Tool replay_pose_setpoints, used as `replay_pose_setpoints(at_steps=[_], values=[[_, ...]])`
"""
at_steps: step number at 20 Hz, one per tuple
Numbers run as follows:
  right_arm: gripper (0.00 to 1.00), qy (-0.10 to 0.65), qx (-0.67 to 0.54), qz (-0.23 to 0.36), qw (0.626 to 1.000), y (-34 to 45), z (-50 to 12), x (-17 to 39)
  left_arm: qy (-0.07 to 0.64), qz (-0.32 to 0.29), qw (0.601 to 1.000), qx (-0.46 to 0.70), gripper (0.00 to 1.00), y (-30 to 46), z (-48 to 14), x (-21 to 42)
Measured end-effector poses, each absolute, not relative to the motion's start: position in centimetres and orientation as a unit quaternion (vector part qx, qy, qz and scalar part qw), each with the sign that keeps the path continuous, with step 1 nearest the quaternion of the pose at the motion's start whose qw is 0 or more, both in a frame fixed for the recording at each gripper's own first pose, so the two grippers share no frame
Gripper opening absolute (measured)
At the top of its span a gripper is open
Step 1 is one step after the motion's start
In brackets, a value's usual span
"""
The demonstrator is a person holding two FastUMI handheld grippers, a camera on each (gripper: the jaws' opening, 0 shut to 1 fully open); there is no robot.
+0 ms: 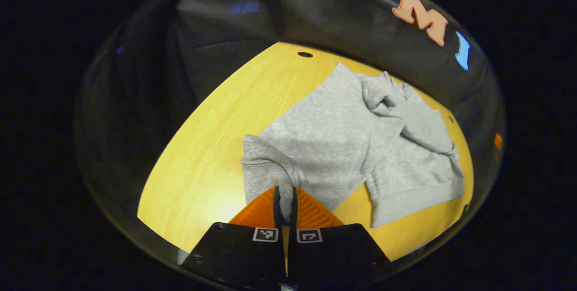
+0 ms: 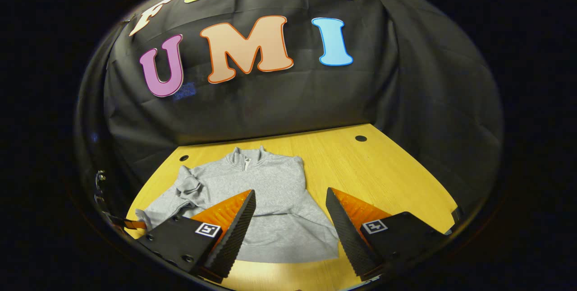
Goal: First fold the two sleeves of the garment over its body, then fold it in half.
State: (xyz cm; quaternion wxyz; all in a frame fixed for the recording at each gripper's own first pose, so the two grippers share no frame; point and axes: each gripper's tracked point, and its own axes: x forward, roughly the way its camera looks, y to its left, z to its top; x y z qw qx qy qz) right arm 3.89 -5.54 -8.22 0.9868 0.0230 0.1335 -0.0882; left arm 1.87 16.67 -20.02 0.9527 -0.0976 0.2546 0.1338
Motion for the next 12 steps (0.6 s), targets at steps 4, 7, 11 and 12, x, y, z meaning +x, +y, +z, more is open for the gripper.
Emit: replay_pose_setpoints(at_steps=[4,7,11,12], values=[[0.98,0.13,0.034,-0.103,0.986,-6.7,-8.5,2.4,0.221,0.087,0.964,-0.12,0.01,12.7,-16.1,4.1],[0.94,0.128,0.032,-0.112,0.985,-7.6,-8.6,1.2,0.2,0.029,0.973,-0.111,0.01,8.1,-12.6,6.2],[0.98,0.132,0.039,-0.128,0.982,-8.7,-9.7,-0.3,0.189,-0.054,0.978,-0.075,0.01,0.9,-9.5,8.8],[0.98,0.135,0.038,-0.132,0.981,-9.0,-10.1,-0.7,0.186,-0.071,0.978,-0.064,0.01,-0.9,-8.8,9.5]])
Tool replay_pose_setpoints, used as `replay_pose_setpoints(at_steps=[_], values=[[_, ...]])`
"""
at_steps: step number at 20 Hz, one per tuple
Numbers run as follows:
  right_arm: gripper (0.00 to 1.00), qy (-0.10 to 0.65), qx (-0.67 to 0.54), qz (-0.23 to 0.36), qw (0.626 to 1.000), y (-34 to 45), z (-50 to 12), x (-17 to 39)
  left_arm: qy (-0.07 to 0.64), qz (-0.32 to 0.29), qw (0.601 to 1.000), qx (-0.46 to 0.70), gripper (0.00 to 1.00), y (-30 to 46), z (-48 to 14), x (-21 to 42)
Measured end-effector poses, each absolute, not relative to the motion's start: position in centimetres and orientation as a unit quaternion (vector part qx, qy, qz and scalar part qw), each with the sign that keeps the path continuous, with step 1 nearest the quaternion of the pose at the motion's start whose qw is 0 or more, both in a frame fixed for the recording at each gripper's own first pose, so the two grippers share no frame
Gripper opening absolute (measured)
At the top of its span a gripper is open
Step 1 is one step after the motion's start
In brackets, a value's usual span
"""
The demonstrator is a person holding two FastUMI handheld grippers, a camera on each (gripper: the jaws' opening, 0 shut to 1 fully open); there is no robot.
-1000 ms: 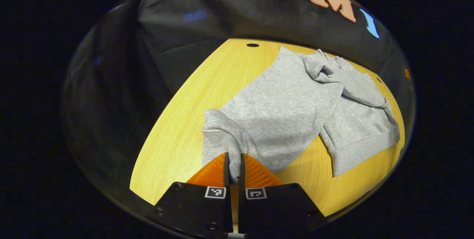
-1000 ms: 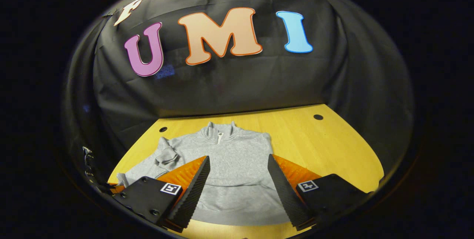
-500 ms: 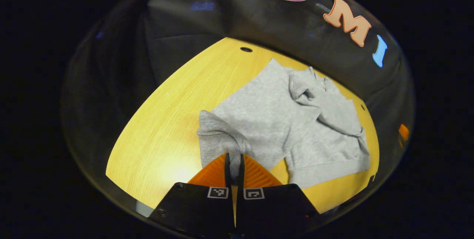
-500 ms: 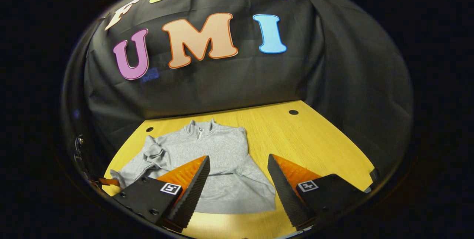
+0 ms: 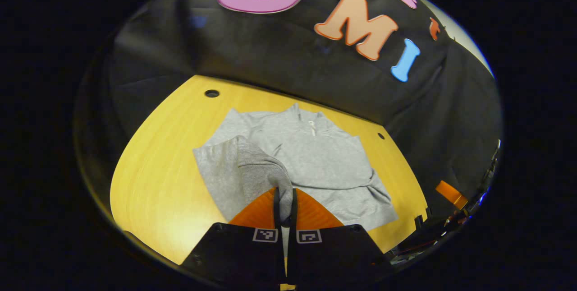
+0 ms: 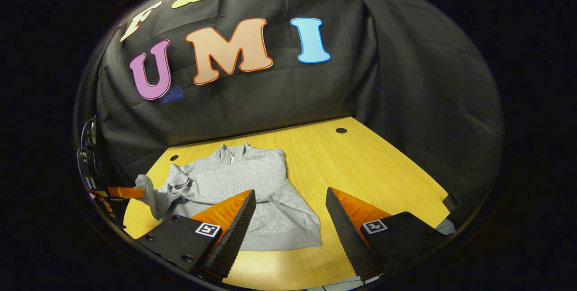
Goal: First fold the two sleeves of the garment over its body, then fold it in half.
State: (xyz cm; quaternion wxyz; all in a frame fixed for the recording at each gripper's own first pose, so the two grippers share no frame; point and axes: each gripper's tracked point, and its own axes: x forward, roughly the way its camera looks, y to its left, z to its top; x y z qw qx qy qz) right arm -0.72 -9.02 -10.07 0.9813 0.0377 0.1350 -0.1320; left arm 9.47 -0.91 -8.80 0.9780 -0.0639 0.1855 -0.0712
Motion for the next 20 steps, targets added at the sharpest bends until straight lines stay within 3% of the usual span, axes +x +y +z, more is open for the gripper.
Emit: replay_pose_setpoints(at_steps=[3,5,6,10,12,15,18,19,20], values=[[0.94,0.14,0.068,-0.14,0.978,-9.6,-10.7,-1.6,0.173,-0.136,0.974,-0.048,0.01,-6.8,-6.6,11.4],[0.98,0.142,0.085,-0.149,0.975,-10.4,-11.5,-2.3,0.165,-0.175,0.97,-0.038,0.01,-10.4,-5.4,12.6],[0.94,0.143,0.085,-0.153,0.974,-11.1,-11.8,-2.9,0.16,-0.19,0.968,-0.026,0.0,-12.2,-4.7,13.4],[0.98,0.15,0.082,-0.162,0.972,-12.4,-12.0,-4.4,0.158,-0.231,0.96,0.007,0.01,-18.2,-4.2,16.1],[0.94,0.157,0.076,-0.164,0.971,-13.1,-12.7,-4.5,0.158,-0.254,0.954,0.015,0.0,-21.4,-4.0,16.9],[0.98,0.162,0.07,-0.164,0.971,-13.9,-12.7,-4.5,0.155,-0.284,0.946,0.036,0.0,-25.9,-4.1,18.4],[0.94,0.163,0.065,-0.16,0.971,-14.4,-12.9,-4.1,0.157,-0.296,0.94,0.064,0.0,-29.1,-4.9,20.3],[0.98,0.165,0.063,-0.159,0.971,-14.6,-13.0,-4.0,0.157,-0.298,0.939,0.069,0.0,-30.1,-5.3,21.0],[0.94,0.167,0.06,-0.156,0.972,-14.6,-13.0,-3.8,0.161,-0.299,0.938,0.073,0.0,-30.9,-5.8,21.8]])
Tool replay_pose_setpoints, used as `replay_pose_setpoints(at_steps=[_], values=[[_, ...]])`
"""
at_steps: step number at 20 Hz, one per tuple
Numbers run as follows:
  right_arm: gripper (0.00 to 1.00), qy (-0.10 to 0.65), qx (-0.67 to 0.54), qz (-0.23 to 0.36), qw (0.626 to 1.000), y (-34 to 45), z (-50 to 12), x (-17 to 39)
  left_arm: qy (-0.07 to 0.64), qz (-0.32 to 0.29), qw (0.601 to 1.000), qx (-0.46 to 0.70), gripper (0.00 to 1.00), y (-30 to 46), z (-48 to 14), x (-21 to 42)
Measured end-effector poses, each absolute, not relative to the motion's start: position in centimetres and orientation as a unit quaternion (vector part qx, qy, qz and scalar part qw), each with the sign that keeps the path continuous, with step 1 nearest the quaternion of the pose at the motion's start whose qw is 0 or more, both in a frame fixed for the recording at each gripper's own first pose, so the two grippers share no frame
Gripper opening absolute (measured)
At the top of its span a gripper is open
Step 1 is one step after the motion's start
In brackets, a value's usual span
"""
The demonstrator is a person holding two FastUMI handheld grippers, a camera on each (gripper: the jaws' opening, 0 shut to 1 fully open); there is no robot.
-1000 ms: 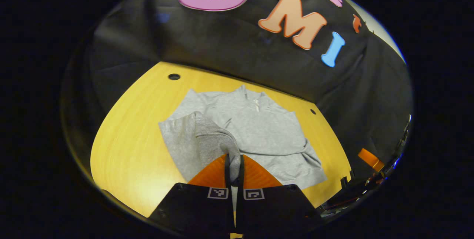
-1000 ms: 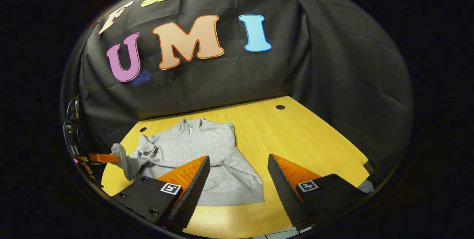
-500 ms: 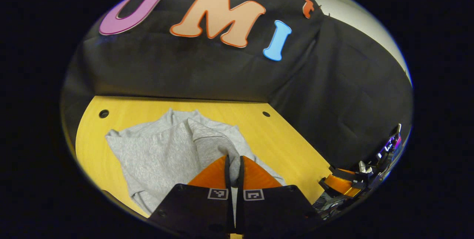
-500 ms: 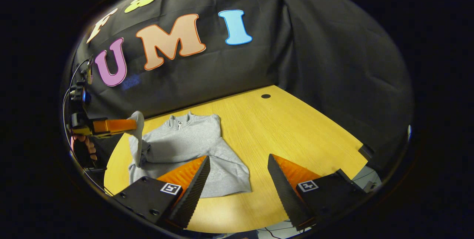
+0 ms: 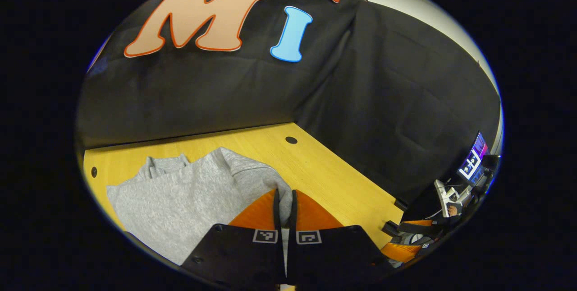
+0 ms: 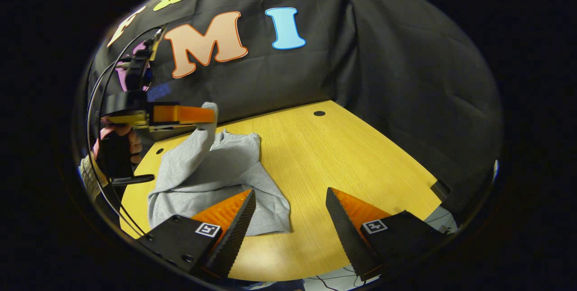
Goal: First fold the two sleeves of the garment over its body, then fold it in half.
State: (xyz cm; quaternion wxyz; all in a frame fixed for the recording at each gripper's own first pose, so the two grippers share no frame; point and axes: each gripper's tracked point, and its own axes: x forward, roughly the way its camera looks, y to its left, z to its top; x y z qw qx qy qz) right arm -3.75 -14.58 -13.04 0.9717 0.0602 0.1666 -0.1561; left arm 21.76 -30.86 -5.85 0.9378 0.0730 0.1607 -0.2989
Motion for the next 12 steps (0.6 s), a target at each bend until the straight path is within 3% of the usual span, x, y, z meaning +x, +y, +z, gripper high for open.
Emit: replay_pose_setpoints(at_steps=[3,7,9,10,12], values=[[0.98,0.17,0.056,-0.15,0.972,-14.7,-13.2,-3.2,0.196,-0.287,0.933,0.089,0.04,-31.7,-9.1,24.2],[0.94,0.181,0.058,-0.141,0.972,-14.9,-13.9,-2.5,0.225,-0.248,0.938,0.089,0.11,-31.2,-12.3,28.1],[0.98,0.186,0.052,-0.137,0.972,-15.1,-14.1,-2.1,0.245,-0.242,0.935,0.083,0.11,-31.1,-14.2,29.2],[0.98,0.189,0.048,-0.135,0.972,-15.3,-14.2,-2.0,0.259,-0.235,0.933,0.083,0.18,-30.7,-15.4,29.8],[0.98,0.192,0.042,-0.131,0.972,-15.4,-14.4,-1.7,0.282,-0.219,0.93,0.09,0.73,-29.7,-17.0,30.0]])
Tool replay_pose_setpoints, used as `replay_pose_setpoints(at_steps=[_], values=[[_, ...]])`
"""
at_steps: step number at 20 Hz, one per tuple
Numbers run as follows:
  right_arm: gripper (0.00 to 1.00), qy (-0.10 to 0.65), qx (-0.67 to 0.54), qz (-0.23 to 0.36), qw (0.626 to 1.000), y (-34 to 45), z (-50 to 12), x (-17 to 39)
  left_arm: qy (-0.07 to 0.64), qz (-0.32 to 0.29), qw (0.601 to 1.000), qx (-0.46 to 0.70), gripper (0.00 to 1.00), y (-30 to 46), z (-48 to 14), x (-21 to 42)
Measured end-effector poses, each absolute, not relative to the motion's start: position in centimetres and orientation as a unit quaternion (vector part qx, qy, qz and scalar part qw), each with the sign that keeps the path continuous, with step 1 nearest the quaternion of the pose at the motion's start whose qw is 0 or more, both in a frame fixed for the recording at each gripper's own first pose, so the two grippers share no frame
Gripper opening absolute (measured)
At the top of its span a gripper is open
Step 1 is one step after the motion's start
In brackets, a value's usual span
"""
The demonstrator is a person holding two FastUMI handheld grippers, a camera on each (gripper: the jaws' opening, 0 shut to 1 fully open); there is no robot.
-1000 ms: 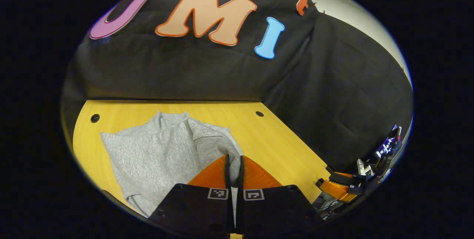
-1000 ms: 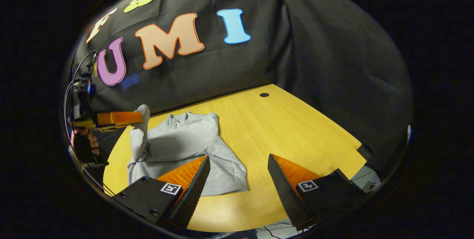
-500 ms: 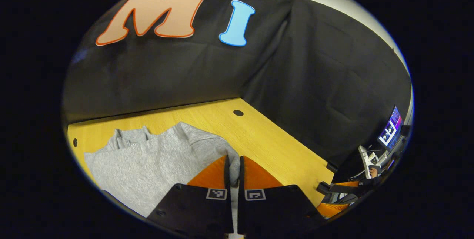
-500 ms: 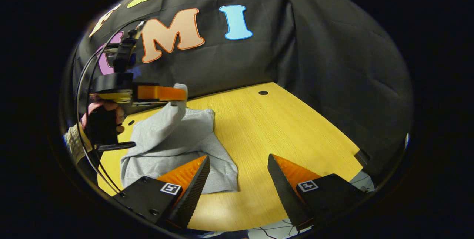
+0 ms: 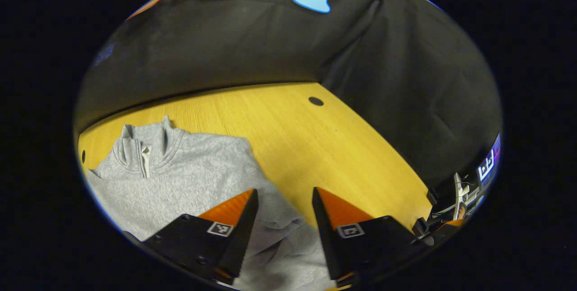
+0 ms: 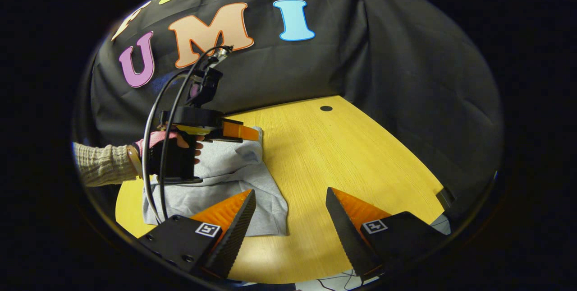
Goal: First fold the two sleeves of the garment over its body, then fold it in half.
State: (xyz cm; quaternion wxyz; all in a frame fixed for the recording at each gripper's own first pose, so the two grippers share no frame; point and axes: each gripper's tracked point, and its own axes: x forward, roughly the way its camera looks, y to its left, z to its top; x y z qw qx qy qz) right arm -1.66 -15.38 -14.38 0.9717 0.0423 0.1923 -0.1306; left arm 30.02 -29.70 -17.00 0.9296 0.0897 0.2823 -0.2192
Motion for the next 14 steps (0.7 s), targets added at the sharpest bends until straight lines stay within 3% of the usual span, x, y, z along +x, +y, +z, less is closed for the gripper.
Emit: replay_pose_setpoints(at_steps=[2,4,14], values=[[0.98,0.194,0.04,-0.125,0.972,-15.2,-14.6,-1.2,0.284,-0.199,0.933,0.097,1.0,-28.3,-16.8,30.0],[0.94,0.198,0.038,-0.118,0.972,-14.8,-14.9,-0.9,0.277,-0.194,0.936,0.095,0.96,-27.3,-16.3,29.6],[0.98,0.237,0.011,-0.047,0.97,-11.5,-18.9,1.5,0.205,-0.134,0.965,0.093,0.96,-15.0,-10.1,21.6]])
